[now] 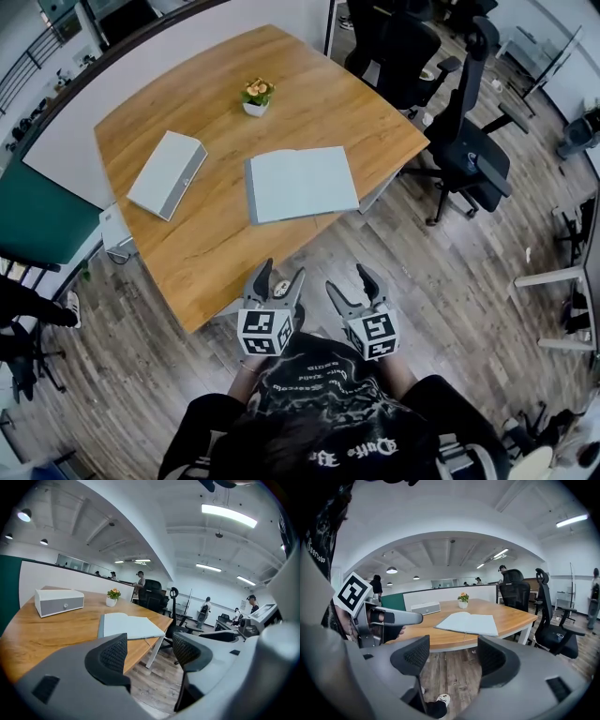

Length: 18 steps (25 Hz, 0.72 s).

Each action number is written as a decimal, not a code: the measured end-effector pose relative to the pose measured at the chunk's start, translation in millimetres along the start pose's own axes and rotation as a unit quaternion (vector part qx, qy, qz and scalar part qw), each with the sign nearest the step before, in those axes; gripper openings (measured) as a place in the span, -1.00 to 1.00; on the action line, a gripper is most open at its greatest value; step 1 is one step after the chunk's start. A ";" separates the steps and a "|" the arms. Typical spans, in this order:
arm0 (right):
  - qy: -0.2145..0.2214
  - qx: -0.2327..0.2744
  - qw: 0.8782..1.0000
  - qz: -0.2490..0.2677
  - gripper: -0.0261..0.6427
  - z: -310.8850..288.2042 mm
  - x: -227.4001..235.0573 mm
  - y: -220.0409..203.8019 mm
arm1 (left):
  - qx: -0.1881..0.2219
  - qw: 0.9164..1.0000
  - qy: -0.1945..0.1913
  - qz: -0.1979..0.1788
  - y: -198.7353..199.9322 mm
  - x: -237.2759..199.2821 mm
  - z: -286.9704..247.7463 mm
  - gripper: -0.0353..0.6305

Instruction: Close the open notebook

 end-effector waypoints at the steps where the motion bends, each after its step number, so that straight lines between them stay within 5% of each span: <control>1: 0.000 0.001 1.000 0.001 0.01 -10.7 2.6 4.9 | 0.001 1.000 0.001 -0.001 4.3 -7.2 -9.0 0.08; 18: -0.012 0.007 1.000 0.019 -0.01 -152.5 22.5 56.9 | -0.032 0.999 -0.008 0.007 40.9 -107.6 -109.5 0.08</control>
Point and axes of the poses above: the fingertips, and each gripper's own axes: z backward along the fingers, x to its right, y out of its top, the point moved 6 cm from there along z, backward along the fingers, and after that the axes turned 7 degrees about x, right-handed, at the moved point
